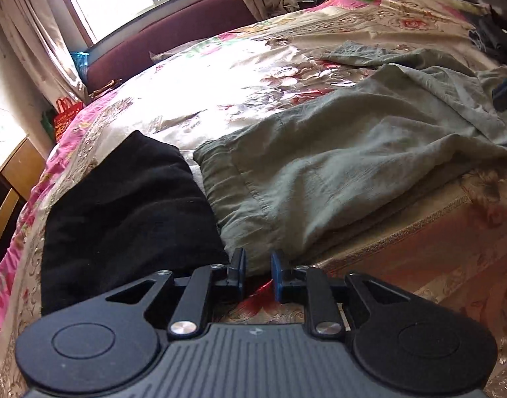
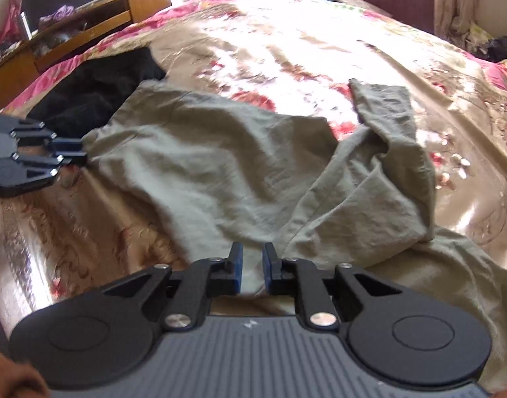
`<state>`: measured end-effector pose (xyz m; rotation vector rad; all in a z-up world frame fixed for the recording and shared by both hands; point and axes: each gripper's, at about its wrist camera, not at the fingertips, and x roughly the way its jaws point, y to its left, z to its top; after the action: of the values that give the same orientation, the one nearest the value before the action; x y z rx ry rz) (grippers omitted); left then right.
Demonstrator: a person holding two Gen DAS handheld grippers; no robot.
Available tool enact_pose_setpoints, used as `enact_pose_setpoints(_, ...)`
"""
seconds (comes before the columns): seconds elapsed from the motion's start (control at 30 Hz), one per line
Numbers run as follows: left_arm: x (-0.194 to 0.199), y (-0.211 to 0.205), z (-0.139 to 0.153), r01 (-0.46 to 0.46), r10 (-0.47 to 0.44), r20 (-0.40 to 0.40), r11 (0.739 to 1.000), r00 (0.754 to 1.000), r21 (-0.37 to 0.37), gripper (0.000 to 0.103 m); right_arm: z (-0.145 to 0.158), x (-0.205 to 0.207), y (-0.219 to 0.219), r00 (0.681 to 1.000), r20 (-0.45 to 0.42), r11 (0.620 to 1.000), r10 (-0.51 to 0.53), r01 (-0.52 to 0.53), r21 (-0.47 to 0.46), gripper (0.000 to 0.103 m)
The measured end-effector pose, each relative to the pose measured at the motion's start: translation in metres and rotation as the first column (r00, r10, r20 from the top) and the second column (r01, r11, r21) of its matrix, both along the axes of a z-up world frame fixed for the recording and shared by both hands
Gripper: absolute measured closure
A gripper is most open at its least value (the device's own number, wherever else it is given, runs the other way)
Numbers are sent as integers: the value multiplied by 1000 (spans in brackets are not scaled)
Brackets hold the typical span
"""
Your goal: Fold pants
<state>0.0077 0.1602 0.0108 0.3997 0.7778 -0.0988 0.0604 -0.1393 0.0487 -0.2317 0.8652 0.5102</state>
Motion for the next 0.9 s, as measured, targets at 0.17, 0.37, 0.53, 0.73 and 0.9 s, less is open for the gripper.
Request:
enact_pose_setpoints(0.17, -1, -7, 28, 5, 1, 75, 997, 997, -77, 68, 13, 65, -15, 974, 167, 985, -150, 161, -59, 66)
enact_pose_setpoints(0.37, 26, -48, 28, 113, -95, 96, 972, 991, -208, 63, -12, 160, -2, 967, 218, 966, -134, 176, -189, 59)
enact_pose_setpoints(0.53, 49, -84, 4, 184, -181, 33, 952, 983, -244, 63, -41, 220, 7, 977, 106, 964, -184, 201, -176, 59)
enact_pose_setpoints(0.73, 57, -92, -8, 186, -197, -18, 949, 980, -256, 62, -59, 257, -1, 962, 8, 954, -273, 271, -126, 101)
enact_pose_setpoints(0.9, 56, -93, -8, 177, -190, -25, 952, 982, -251, 62, -9, 240, -41, 936, 30, 936, -351, 349, 51, 101)
